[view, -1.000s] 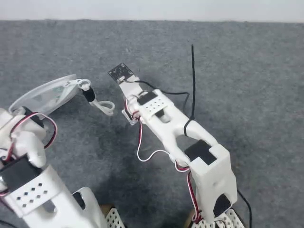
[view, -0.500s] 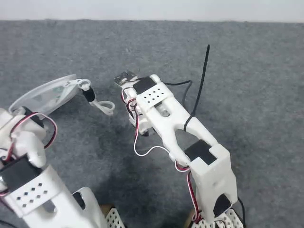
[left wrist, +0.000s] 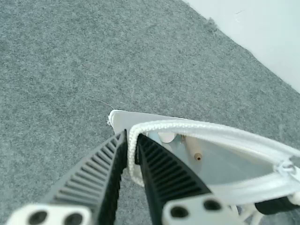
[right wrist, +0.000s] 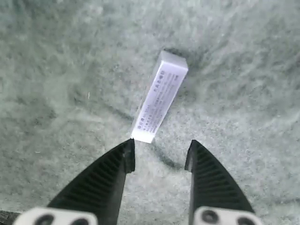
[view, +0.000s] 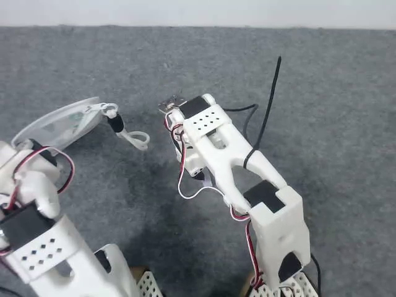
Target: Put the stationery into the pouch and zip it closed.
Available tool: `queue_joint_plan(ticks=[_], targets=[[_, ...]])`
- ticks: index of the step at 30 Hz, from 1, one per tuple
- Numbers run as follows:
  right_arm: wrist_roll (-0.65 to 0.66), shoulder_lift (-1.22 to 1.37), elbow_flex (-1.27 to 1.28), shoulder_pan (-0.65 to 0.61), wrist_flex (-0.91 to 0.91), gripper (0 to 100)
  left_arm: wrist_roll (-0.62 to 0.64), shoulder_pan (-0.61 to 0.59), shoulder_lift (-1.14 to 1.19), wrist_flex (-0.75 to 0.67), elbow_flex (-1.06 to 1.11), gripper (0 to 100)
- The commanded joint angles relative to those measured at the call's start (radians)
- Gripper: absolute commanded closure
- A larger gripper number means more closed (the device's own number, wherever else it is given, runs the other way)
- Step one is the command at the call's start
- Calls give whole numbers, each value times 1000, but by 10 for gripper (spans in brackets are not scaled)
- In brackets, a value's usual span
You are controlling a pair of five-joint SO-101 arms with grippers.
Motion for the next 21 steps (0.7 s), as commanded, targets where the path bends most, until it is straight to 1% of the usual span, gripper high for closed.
queue_joint_plan(ticks=[1,5,9,14,19,21], targets=[[8,-30,-61,-16,-13,842,15,-3,-25,-40,-38,990],[6,-13,-48,-39,-104,842,14,-3,-25,-40,-38,990],[-3,13,-44,-38,-145,842,14,-3,-25,-40,-38,990],[-133,87,-44,-38,-216,842,14,-3,-25,-40,-38,990],[-149,147,-44,-38,-234,843,14,-3,-25,-40,-36,990],[-149,147,-44,-38,-225,864,14,-3,-25,-40,-36,990]])
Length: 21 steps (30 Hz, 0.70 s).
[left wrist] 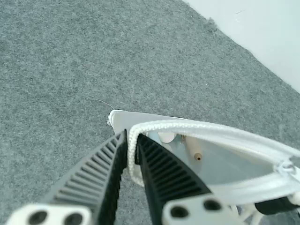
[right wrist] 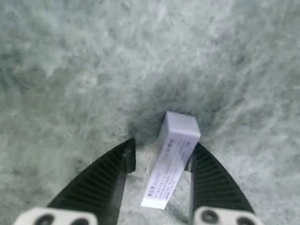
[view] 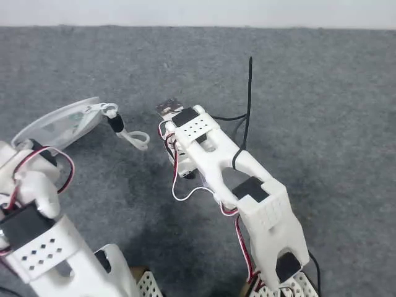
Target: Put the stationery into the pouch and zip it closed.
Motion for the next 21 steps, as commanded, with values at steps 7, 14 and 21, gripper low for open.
queue_joint_plan(ticks=[7,14,21], targets=[[-17,-79,-44,-5,-4,976,14,-3,-25,-40,-36,990],[-18,-308,-43,10,73,992,14,-3,-25,-40,-36,990],[-12,-570,-38,10,214,992,14,-3,-25,-40,-36,990]])
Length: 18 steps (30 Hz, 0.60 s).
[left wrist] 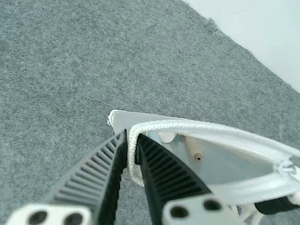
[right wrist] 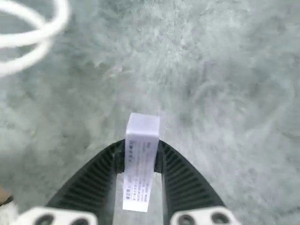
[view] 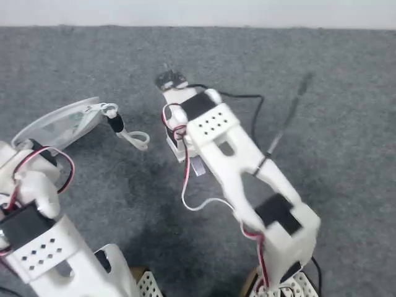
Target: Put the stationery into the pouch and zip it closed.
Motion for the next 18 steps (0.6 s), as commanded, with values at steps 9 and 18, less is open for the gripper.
queue_joint_plan(ticks=[9,18], targets=[[-9,-377,-38,7,154,992,12,41,-25,-35,-38,990],[-11,-562,8,8,143,992,6,186,-26,28,-107,990]])
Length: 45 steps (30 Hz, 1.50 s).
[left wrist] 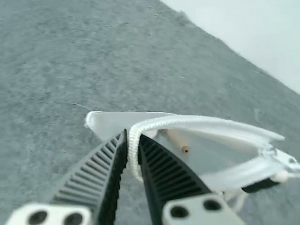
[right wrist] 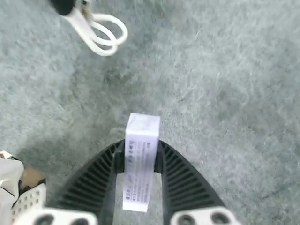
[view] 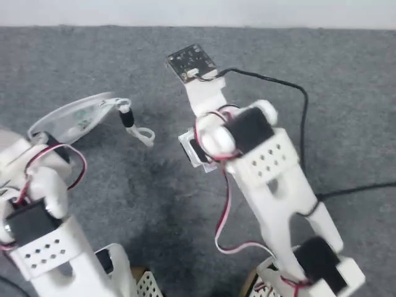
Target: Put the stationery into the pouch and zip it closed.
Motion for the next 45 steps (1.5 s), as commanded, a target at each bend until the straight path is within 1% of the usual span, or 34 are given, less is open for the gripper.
queue_joint_plan(ticks=[1,7,13,21,24,29,36,39,45], targets=[[-11,-131,20,8,-1,991,-6,68,-25,31,-101,990],[-12,-277,69,8,-16,991,-52,196,-25,78,-173,990],[-12,-326,74,10,-16,991,-75,292,-25,149,-260,990],[-12,-332,72,5,-47,991,-97,310,-21,146,-213,990],[-14,-334,72,-21,-58,991,-97,308,-21,146,-199,990],[-110,-398,74,-88,-50,991,-97,305,-23,144,-177,990],[-115,-515,95,-88,-58,991,-97,305,-23,144,-173,990],[-118,-562,195,-88,-131,991,-97,305,-23,144,-171,990],[-120,-765,503,-88,-430,991,-97,305,-23,144,-171,990]])
